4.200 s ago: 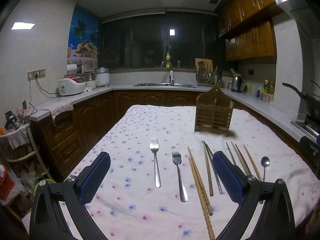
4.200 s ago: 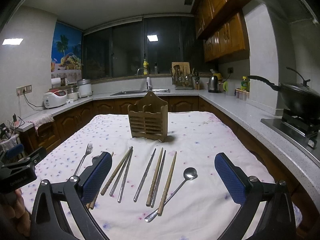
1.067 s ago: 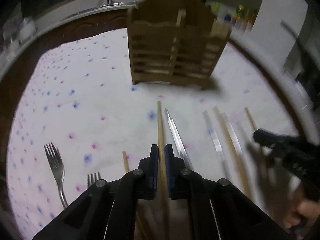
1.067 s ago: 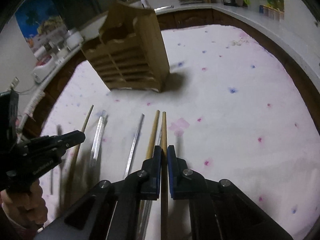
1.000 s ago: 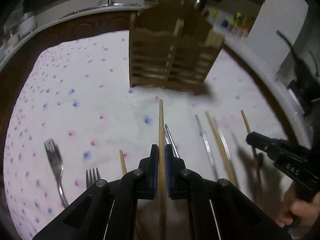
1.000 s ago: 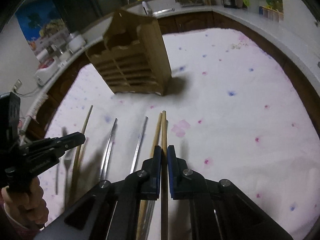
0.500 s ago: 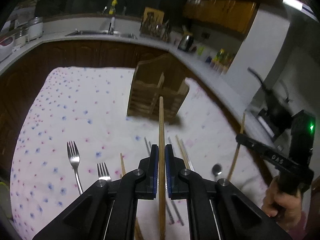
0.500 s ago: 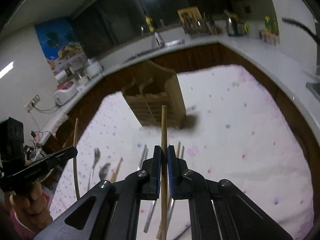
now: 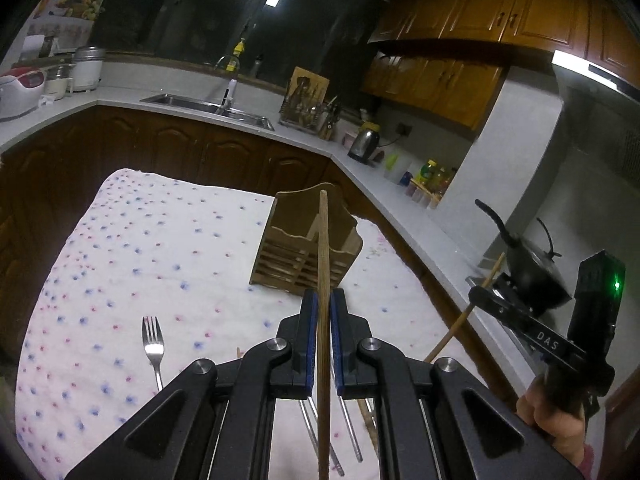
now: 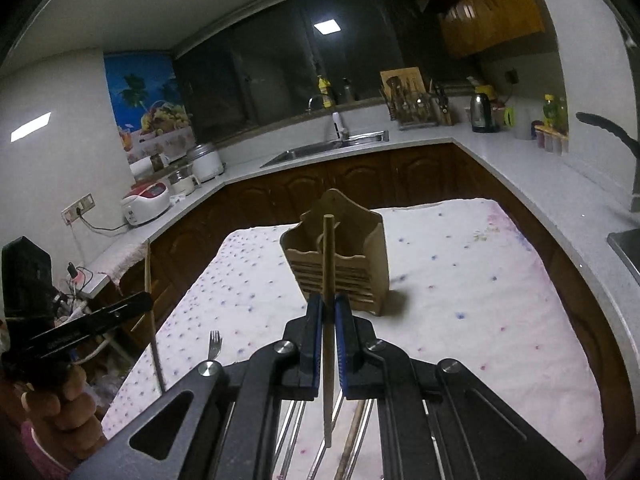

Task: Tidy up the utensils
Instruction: 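Lift the left tool's chopstick toward the wooden holder while the right tool carries its chopstick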

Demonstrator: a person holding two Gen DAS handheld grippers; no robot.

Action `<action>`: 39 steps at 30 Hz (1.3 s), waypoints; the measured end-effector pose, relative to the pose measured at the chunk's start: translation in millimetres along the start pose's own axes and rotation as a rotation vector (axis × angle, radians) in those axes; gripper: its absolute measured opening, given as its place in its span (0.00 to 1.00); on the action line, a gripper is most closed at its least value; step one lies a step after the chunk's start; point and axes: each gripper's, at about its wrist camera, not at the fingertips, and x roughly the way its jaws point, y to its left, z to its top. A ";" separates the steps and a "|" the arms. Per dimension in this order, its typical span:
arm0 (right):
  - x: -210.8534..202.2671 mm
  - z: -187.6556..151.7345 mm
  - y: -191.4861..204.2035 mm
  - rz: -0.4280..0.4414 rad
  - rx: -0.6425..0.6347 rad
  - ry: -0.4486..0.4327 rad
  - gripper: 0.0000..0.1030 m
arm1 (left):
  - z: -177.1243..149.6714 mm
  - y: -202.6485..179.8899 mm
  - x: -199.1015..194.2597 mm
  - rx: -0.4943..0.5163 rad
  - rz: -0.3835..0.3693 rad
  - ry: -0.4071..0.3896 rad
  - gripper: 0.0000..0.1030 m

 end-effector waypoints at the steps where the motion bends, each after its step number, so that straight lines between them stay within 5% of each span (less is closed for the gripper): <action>1: -1.4 -1.1 0.1 0.004 0.001 -0.001 0.06 | 1.4 -0.6 0.9 -0.003 -0.003 0.002 0.04; 17: 0.9 14.7 -6.6 -0.006 0.008 -0.048 0.06 | 24.7 -12.7 19.7 0.054 0.035 -0.051 0.04; 27: 27.1 86.1 -22.2 -0.005 0.028 -0.211 0.06 | 79.7 -12.8 55.9 0.117 0.062 -0.210 0.04; 33: 56.5 128.8 -41.4 -0.002 0.065 -0.317 0.06 | 112.1 -6.6 103.5 0.111 0.094 -0.295 0.04; 39: 112.3 129.4 -55.8 -0.033 0.071 -0.277 0.06 | 104.7 6.9 178.2 0.087 0.145 -0.274 0.04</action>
